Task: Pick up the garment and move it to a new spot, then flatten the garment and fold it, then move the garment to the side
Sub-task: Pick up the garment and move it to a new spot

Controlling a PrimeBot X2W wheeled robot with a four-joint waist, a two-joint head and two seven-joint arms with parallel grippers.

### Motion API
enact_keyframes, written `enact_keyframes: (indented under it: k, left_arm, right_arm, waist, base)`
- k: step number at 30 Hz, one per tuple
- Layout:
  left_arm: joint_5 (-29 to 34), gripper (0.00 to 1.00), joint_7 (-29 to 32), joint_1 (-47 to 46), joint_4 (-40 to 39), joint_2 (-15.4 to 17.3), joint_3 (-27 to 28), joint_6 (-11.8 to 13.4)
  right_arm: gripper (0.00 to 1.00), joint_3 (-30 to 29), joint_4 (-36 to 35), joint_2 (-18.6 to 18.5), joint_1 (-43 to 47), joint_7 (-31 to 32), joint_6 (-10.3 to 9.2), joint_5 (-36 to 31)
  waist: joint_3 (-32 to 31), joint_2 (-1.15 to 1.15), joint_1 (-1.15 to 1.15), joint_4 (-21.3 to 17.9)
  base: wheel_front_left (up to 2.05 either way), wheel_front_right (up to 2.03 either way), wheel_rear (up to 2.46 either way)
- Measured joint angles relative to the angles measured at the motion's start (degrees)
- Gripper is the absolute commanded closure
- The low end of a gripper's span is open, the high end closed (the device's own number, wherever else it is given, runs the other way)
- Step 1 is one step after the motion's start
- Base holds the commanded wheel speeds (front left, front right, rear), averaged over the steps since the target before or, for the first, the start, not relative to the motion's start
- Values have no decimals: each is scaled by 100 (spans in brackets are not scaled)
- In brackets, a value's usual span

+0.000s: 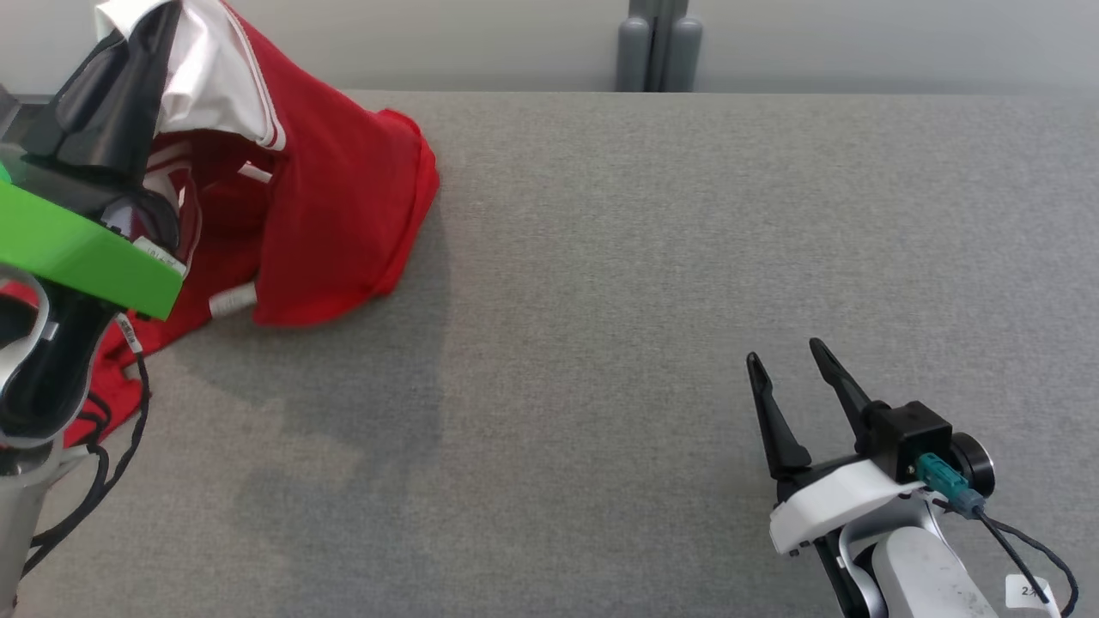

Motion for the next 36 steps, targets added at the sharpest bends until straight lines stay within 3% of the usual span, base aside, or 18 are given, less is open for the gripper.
enact_keyframes:
  k: [8,14,22,29,36]
  left_arm:
    - [-615,100,615,-194,-1639,-21,78,305]
    - [-583,100,902,-346,-1851,-29,-57,556]
    - [-430,100,1074,-531,-943,-408,-567,747]
    - [58,100,693,-1125,330,-1125,-987,851]
    - [457,100,4,-1372,1953,-2158,-1605,827]
  right_arm:
    - [0,-99,-32,-2,131,0,0,167]
    - [0,-10,-69,0,126,0,0,349]
    - [0,59,-153,-2,69,-1,0,597]
    - [0,38,-207,-7,70,0,0,735]
    - [0,116,-216,-4,14,0,0,820]
  waist:
    - [-100,0,0,-608]
    - [-133,0,0,-1087]
    - [-63,0,0,-1796]
    - [97,0,0,-2362]
    - [315,0,0,-2776]
  base:
    - [0,0,0]
    - [0,0,0]
    - [0,0,0]
    - [0,0,0]
    - [0,0,0]
